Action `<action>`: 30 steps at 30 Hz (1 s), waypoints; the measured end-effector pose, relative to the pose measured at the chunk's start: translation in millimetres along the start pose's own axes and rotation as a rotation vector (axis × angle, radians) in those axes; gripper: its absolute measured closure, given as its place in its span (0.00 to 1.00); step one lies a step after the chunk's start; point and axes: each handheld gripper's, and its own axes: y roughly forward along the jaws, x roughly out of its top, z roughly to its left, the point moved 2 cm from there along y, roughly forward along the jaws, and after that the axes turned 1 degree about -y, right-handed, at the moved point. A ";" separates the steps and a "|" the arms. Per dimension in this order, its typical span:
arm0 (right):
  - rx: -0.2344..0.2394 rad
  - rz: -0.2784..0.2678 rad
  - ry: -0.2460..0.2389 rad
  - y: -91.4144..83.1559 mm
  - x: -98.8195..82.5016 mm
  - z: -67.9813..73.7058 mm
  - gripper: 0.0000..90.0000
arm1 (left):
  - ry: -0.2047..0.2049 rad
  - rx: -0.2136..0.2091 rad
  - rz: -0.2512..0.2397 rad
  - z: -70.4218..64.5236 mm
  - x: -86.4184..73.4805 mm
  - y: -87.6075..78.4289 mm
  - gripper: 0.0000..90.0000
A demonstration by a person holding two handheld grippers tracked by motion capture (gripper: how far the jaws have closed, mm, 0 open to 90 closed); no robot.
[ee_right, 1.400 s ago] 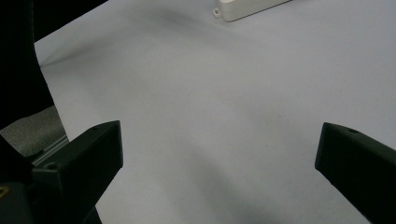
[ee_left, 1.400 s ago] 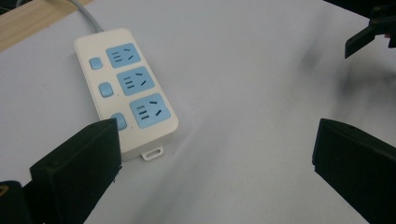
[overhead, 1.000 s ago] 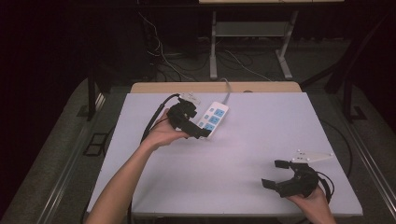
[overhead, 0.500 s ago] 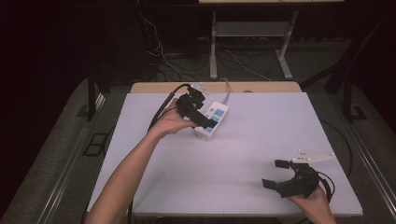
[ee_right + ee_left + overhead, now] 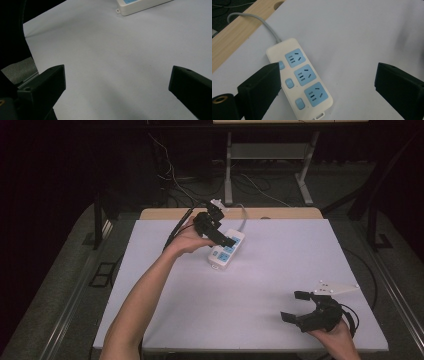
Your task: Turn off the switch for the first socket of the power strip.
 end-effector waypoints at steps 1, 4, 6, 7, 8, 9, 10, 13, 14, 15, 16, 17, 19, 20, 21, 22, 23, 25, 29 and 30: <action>0.000 0.000 0.000 0.1 0.1 -0.1 0.01 | 0.001 0.001 0.002 2.4 0.9 -0.1 0.07; 0.000 0.000 -0.001 0.2 0.1 -0.1 0.01 | -0.014 0.008 -0.008 8.5 3.0 1.0 0.11; 0.000 0.000 0.000 0.3 0.1 0.0 0.01 | -0.028 0.013 -0.018 13.4 3.9 1.7 0.15; 0.000 0.001 0.001 0.2 0.1 -0.1 0.01 | -0.036 0.009 -0.022 16.0 4.4 2.0 0.15; 0.000 0.001 0.000 0.2 0.1 -0.1 0.01 | -0.042 0.009 -0.025 18.1 4.8 2.2 0.17; 0.000 0.001 0.000 0.2 0.1 -0.1 0.01 | -0.045 0.010 -0.028 20.4 5.3 2.7 0.19; -0.001 0.000 -0.002 0.1 0.1 -0.1 0.01 | -0.049 0.009 -0.029 22.1 5.7 3.3 0.20; 0.000 -0.001 0.001 0.1 0.2 -0.5 0.01 | -0.052 0.018 -0.037 27.6 7.3 4.6 0.27; 0.000 -0.001 0.001 0.1 0.2 -0.6 0.01 | -0.058 0.021 -0.043 29.1 8.0 5.0 0.29; 0.000 -0.002 0.001 0.1 0.2 -0.7 0.01 | -0.067 0.023 -0.053 30.7 8.4 5.7 0.32; 0.000 -0.002 0.001 0.0 0.2 -0.7 0.01 | -0.070 0.022 -0.057 32.7 8.7 6.2 0.34; 0.000 -0.002 0.002 -0.1 0.2 -0.7 0.01 | -0.078 0.022 -0.058 34.9 8.7 6.9 0.37; 0.000 -0.002 0.003 0.1 0.1 -0.6 0.01 | -0.088 0.026 -0.061 38.9 8.4 8.8 0.41; 0.001 -0.001 0.003 0.2 0.1 -0.6 0.01 | -0.096 0.029 -0.064 41.0 8.0 9.9 0.44; 0.001 0.000 0.003 0.3 0.0 -0.5 0.01 | -0.105 0.032 -0.066 42.9 7.5 10.8 0.46; 0.001 0.001 0.003 0.4 0.1 -0.5 0.01 | -0.109 0.034 -0.068 45.2 6.8 11.6 0.47; 0.001 0.001 0.003 0.5 0.1 -0.5 0.01 | -0.122 0.034 -0.075 47.1 6.2 12.7 0.49; 0.000 -0.002 0.001 0.4 0.6 -0.7 0.01 | -0.128 0.047 -0.074 51.8 4.4 15.0 0.53; -0.002 -0.002 0.003 0.8 1.2 -1.0 0.01 | -0.154 0.064 -0.072 60.0 1.1 19.5 0.62; -0.002 -0.003 0.002 1.0 1.2 -1.1 0.01 | -0.159 0.066 -0.070 62.0 0.4 20.1 0.65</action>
